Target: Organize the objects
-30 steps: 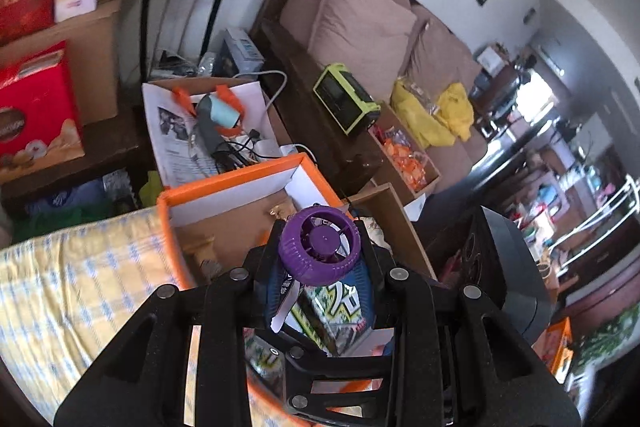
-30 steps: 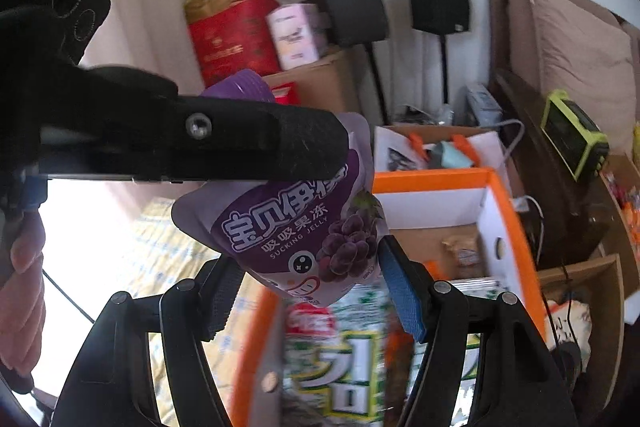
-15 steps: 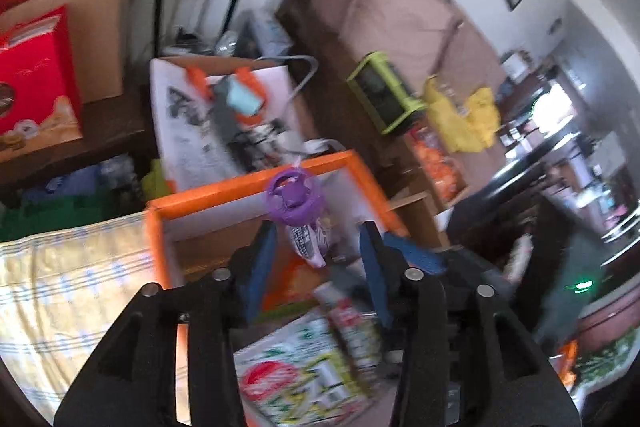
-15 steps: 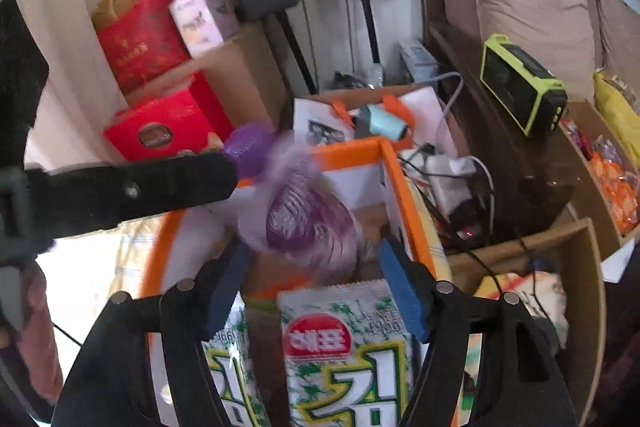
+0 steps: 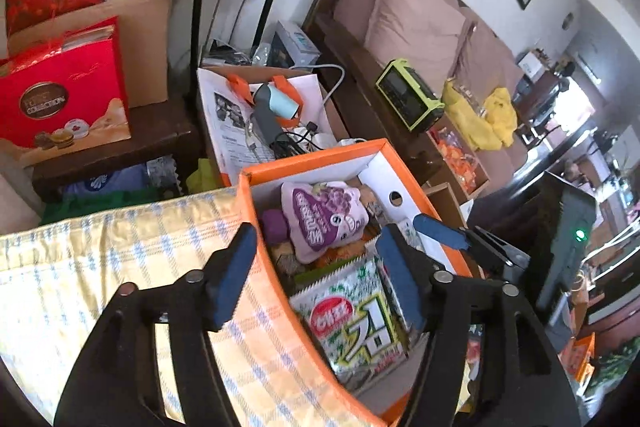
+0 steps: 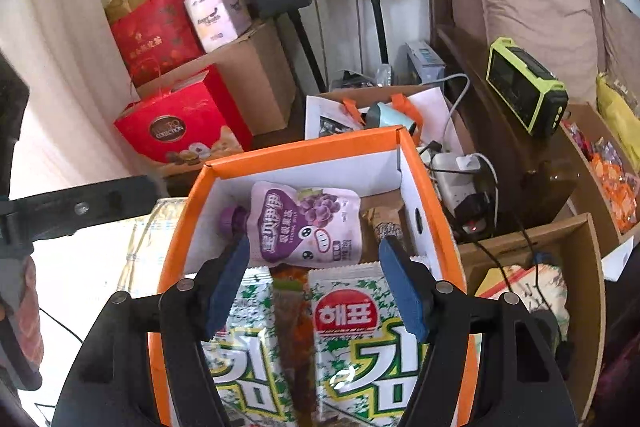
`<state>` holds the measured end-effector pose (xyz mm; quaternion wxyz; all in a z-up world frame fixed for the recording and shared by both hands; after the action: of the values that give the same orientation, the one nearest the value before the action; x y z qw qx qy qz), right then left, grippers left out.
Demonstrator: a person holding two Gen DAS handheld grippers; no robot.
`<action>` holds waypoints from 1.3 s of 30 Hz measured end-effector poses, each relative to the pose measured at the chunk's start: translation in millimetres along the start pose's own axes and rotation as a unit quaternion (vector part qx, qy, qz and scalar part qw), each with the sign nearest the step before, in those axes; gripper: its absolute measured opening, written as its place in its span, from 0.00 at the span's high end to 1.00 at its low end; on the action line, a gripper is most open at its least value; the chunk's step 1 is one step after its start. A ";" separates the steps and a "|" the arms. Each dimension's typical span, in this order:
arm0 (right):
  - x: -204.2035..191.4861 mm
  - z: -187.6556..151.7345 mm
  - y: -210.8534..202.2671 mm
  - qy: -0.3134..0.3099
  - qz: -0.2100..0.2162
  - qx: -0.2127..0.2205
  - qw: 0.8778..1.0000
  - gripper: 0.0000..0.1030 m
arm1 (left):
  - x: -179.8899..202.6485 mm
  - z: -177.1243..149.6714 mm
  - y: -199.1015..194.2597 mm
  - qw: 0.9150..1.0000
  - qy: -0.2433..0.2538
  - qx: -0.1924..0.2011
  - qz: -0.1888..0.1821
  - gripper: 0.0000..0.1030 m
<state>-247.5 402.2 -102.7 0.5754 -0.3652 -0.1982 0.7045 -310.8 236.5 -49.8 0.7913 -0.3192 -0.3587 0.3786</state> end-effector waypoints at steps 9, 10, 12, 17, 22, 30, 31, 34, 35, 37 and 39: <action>-20.0 -16.4 -22.9 -0.012 -0.007 0.015 1.000 0.32 | -17.0 -38.2 -49.2 0.999 0.002 0.029 0.039 0.22; -23.3 -18.1 -26.2 -0.017 -0.010 0.018 1.000 0.31 | -19.0 -42.7 -53.6 0.998 0.004 0.031 0.046 0.22; -31.8 -22.2 -33.7 -0.030 -0.017 0.025 0.999 0.29 | -25.8 -53.3 -63.3 0.997 0.001 0.034 0.067 0.22; -47.6 -28.1 -44.7 -0.044 -0.028 0.029 0.998 0.25 | -43.1 -75.2 -78.2 0.995 -0.021 0.034 0.088 0.22; -61.1 -33.3 -51.8 -0.056 -0.037 0.032 0.997 0.20 | -49.6 -91.1 -88.0 0.993 -0.021 0.039 0.109 0.21; -82.5 -52.9 -69.4 -0.080 -0.043 0.036 0.995 0.00 | -62.1 -123.1 -113.3 0.986 -0.040 0.062 0.149 0.04; -86.2 -56.3 -74.6 -0.083 -0.038 0.041 0.995 0.00 | -63.9 -128.4 -118.2 0.985 -0.041 0.066 0.155 0.03; -94.7 -67.3 -86.9 -0.080 -0.033 0.042 0.995 0.00 | -64.3 -145.6 -134.1 0.982 -0.044 0.084 0.162 0.00; -98.1 -70.9 -90.4 -0.081 -0.037 0.043 0.995 0.00 | -65.2 -151.1 -139.3 0.981 -0.047 0.090 0.162 0.00; -106.5 -79.3 -97.9 -0.090 -0.050 0.046 0.994 0.00 | -67.3 -163.0 -150.7 0.980 -0.054 0.100 0.165 0.00; -114.3 -87.4 -104.0 -0.099 -0.065 0.046 0.992 0.00 | -68.3 -172.7 -157.9 0.978 -0.059 0.102 0.171 0.00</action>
<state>-105.2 307.6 -54.5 0.6141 -0.2531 -0.2446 0.7064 -143.7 59.2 -42.5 0.7205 -0.2706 -0.3043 0.5613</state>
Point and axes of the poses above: each gripper's, at about its wrist camera, not at the fingertips, and y roughly the way its jaws point, x to its right, z to its top, the point moved 2 cm from there along y, roughly the way its jaws point, and after that the axes turned 4 degrees about z, right-handed, at the moved point
